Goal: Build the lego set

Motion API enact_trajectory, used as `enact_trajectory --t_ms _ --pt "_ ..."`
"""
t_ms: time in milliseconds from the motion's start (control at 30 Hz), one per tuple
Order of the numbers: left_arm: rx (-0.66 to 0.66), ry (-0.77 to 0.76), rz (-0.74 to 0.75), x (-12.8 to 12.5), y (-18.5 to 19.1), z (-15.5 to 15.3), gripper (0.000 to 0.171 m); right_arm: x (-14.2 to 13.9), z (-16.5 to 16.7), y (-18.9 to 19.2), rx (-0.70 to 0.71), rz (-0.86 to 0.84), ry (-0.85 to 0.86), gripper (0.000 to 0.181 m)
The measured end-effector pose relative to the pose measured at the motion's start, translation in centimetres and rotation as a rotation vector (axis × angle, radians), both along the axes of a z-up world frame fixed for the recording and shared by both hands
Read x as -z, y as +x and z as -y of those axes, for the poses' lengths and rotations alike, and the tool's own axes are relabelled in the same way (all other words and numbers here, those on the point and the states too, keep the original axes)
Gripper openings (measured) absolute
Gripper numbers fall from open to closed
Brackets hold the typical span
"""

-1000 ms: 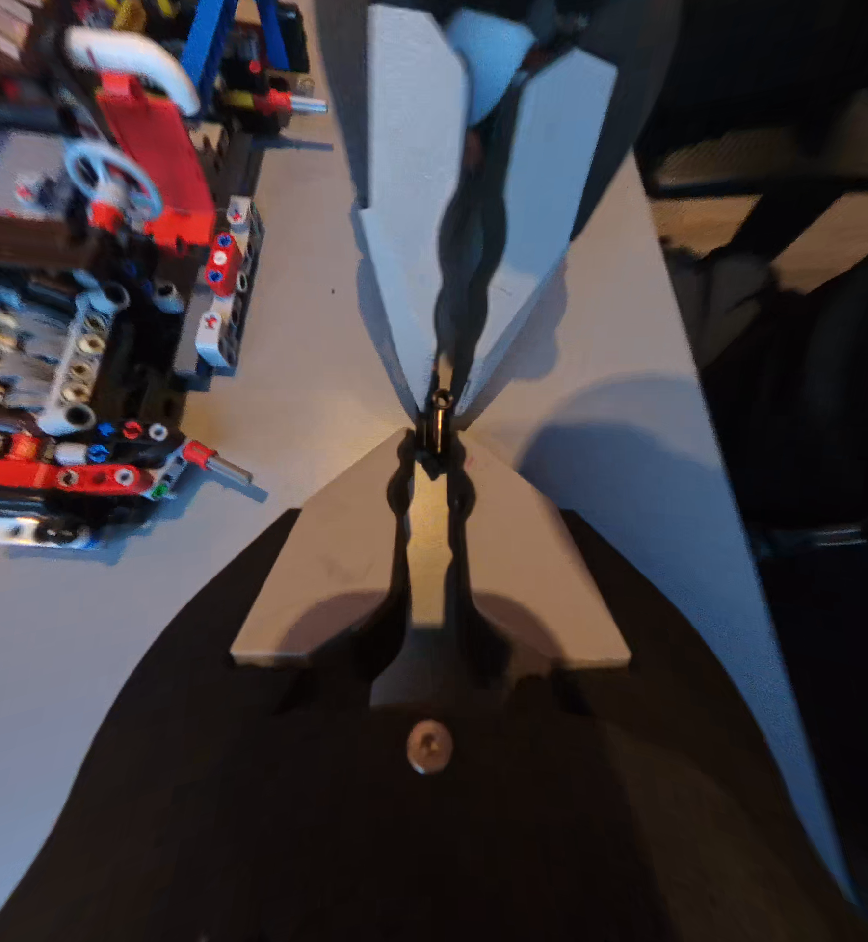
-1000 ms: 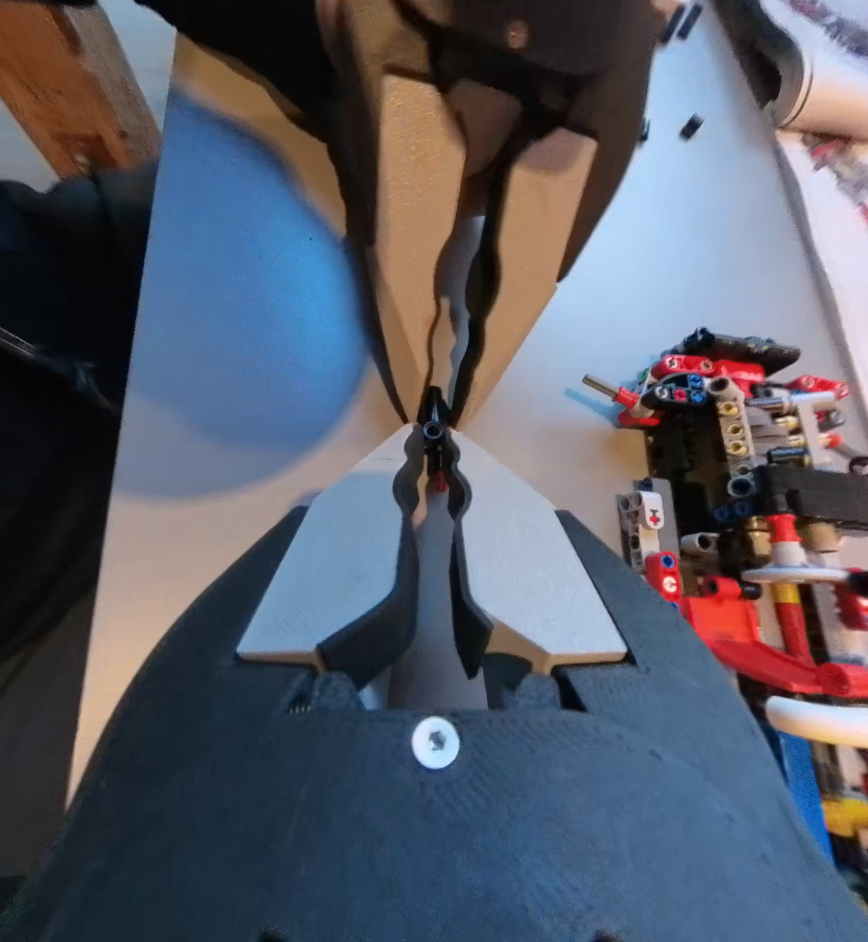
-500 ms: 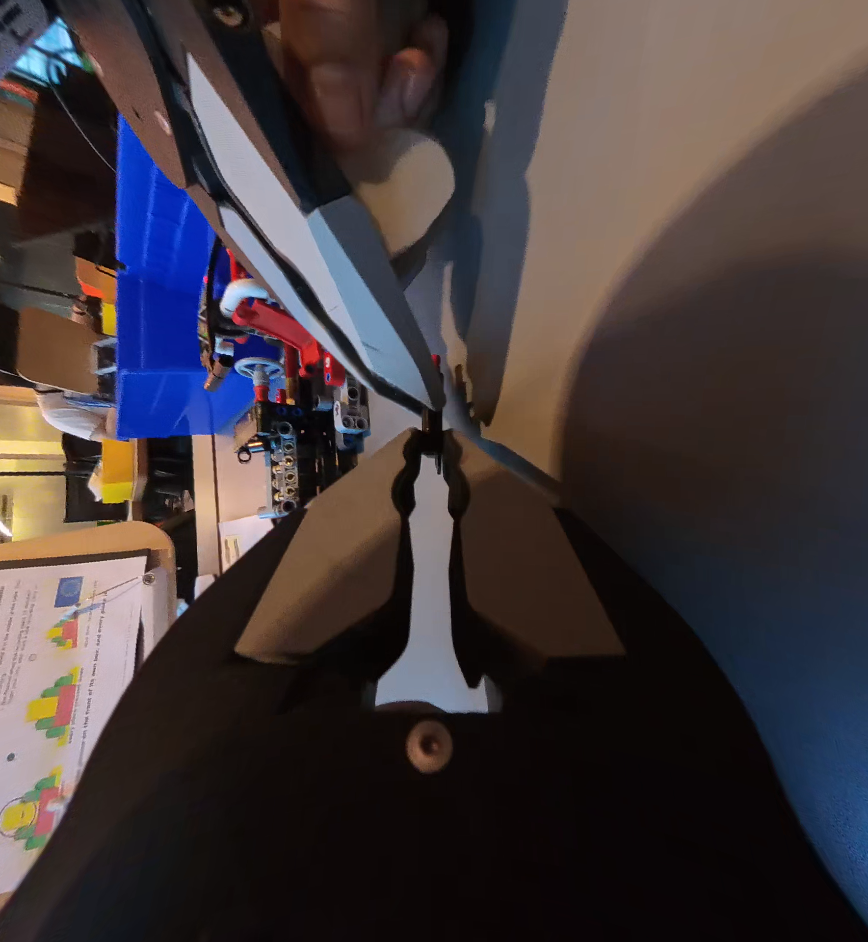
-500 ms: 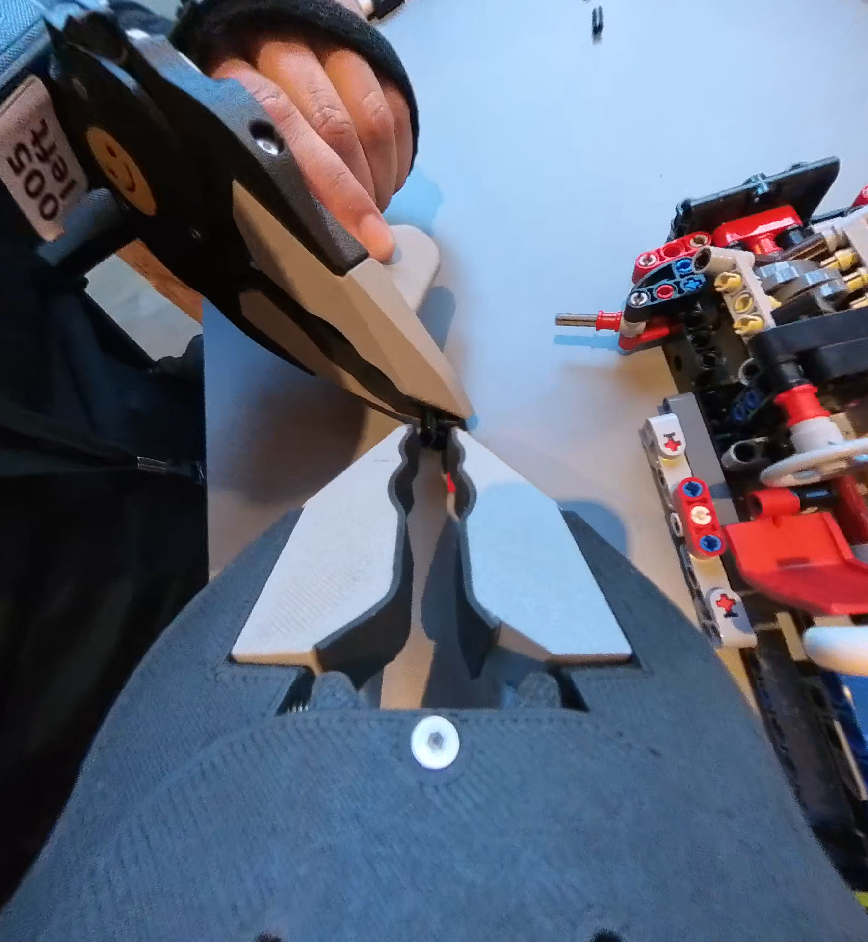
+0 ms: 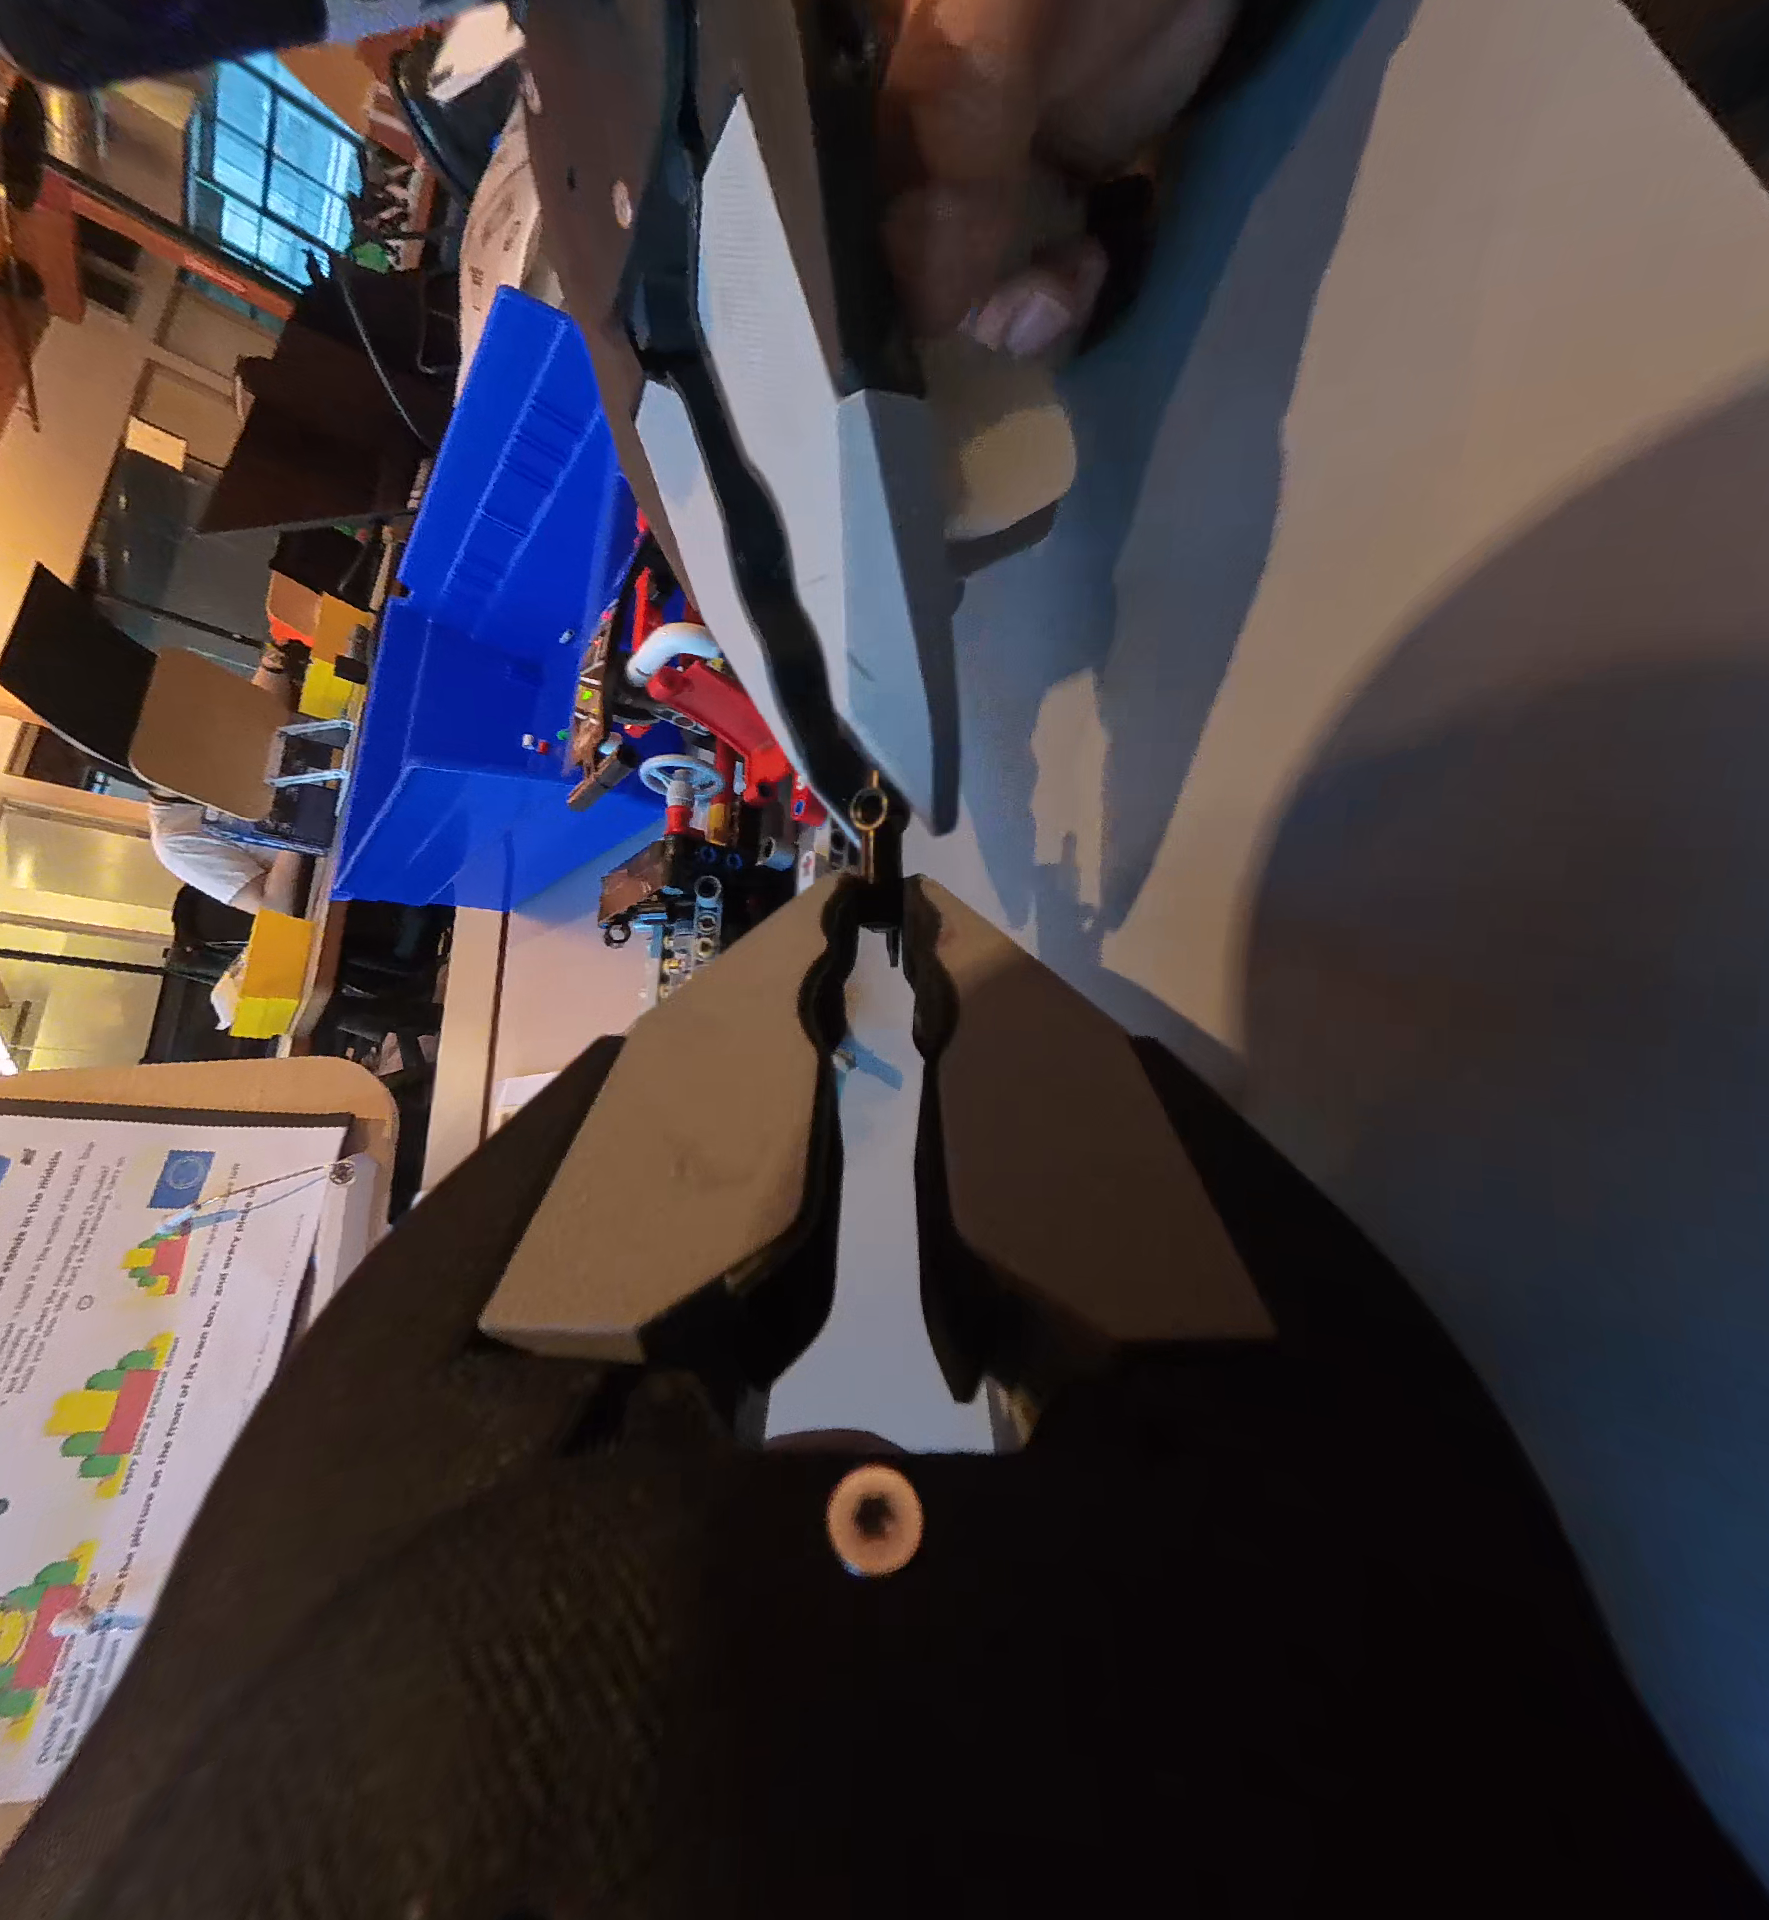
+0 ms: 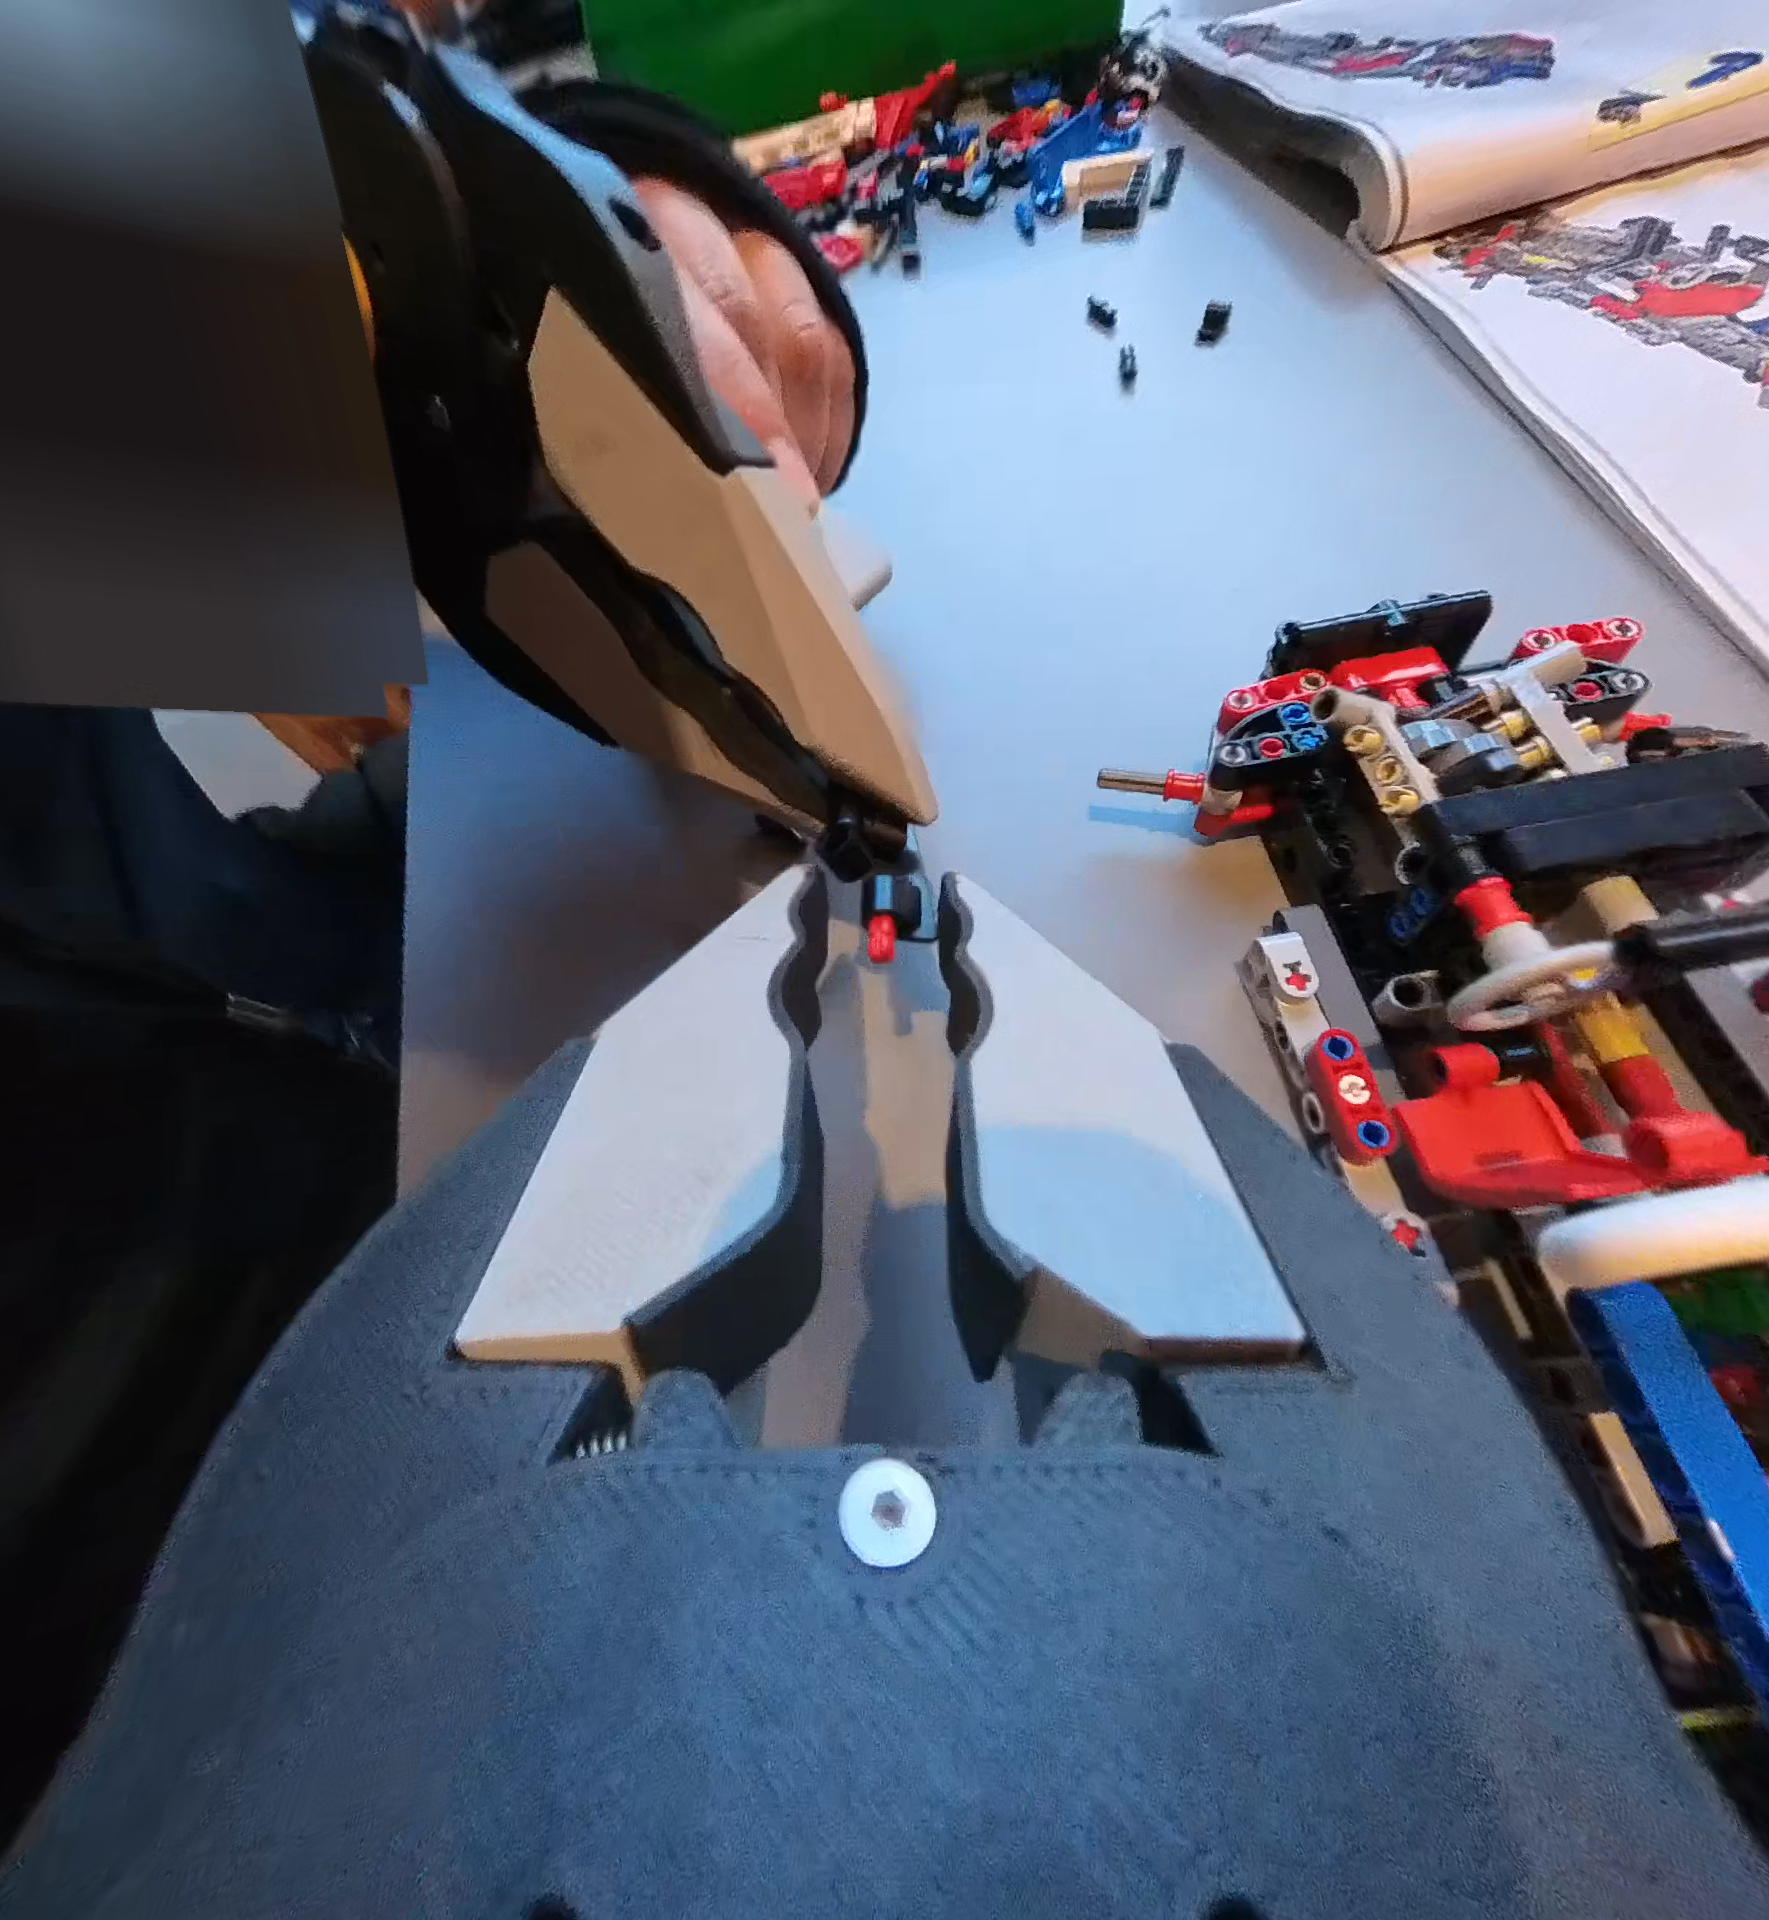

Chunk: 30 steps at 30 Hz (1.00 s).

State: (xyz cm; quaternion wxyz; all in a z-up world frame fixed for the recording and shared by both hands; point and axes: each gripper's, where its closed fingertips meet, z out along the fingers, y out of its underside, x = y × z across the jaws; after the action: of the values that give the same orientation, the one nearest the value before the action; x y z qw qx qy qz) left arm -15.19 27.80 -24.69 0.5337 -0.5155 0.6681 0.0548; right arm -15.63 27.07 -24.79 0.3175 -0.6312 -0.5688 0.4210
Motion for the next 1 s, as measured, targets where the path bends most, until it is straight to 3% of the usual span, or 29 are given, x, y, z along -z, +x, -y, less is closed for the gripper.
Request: enact_trajectory --t_ms 200,300,700,800,933,1000 --pt "-0.041 0.048 0.009 -0.7 -0.1 -0.4 0.004 -1.7 0.0 -0.5 0.022 -0.115 -0.189 0.024" --pt "-0.054 0.073 0.018 -1.2 -0.2 -0.6 0.005 -2.1 -0.5 -0.5 0.04 -0.151 -0.254 0.017" --pt "-0.084 0.128 0.007 -1.7 -0.4 -0.8 0.003 -2.9 -0.9 -0.8 0.053 -0.222 -0.405 0.013" --pt "-0.062 0.064 0.06 -2.0 -0.1 -0.5 0.003 -3.2 -0.6 -0.5 0.011 -0.227 -0.332 0.014" --pt "-0.059 0.024 0.049 -1.4 0.0 -0.5 0.004 -2.5 -0.2 0.0 -0.008 -0.153 -0.082 0.021" --pt "-0.057 -0.009 0.066 -1.3 -0.1 -0.4 0.004 -2.2 -0.6 0.1 0.02 -0.116 0.057 0.015"
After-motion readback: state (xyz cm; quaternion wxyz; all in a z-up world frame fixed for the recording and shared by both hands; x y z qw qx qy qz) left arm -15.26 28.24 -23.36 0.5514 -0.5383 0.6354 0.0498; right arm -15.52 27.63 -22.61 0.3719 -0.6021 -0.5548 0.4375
